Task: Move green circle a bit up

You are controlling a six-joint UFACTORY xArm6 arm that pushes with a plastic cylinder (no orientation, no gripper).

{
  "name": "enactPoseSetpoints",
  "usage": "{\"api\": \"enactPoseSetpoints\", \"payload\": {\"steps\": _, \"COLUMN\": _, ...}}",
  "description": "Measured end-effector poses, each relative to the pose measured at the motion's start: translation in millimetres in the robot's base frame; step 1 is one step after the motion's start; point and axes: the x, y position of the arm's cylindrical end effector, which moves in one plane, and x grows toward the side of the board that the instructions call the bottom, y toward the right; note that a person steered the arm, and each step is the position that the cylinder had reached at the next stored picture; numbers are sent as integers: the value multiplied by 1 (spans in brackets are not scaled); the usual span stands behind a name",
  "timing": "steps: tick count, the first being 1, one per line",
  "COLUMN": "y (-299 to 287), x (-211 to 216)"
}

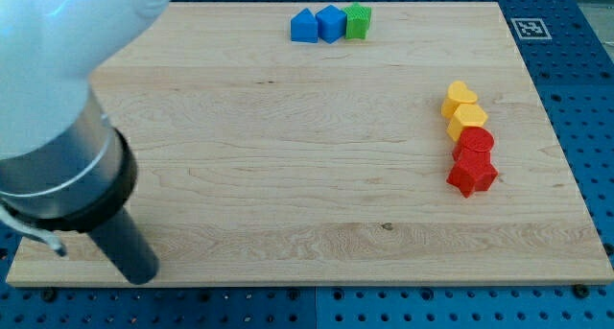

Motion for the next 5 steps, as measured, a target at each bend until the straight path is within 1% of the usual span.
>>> {"api": "enactPoseSetpoints", "payload": {"steps": 1, "y": -51, "x": -5}}
{"api": "enactPoseSetpoints", "payload": {"steps": 2, "y": -62, "x": -7}}
{"api": "enactPoseSetpoints", "payload": {"steps": 3, "y": -42, "x": -18}}
{"api": "enactPoseSetpoints", "payload": {"steps": 4, "y": -35, "x": -30}}
{"api": "enactPoseSetpoints", "payload": {"steps": 5, "y": -33, "x": -31}}
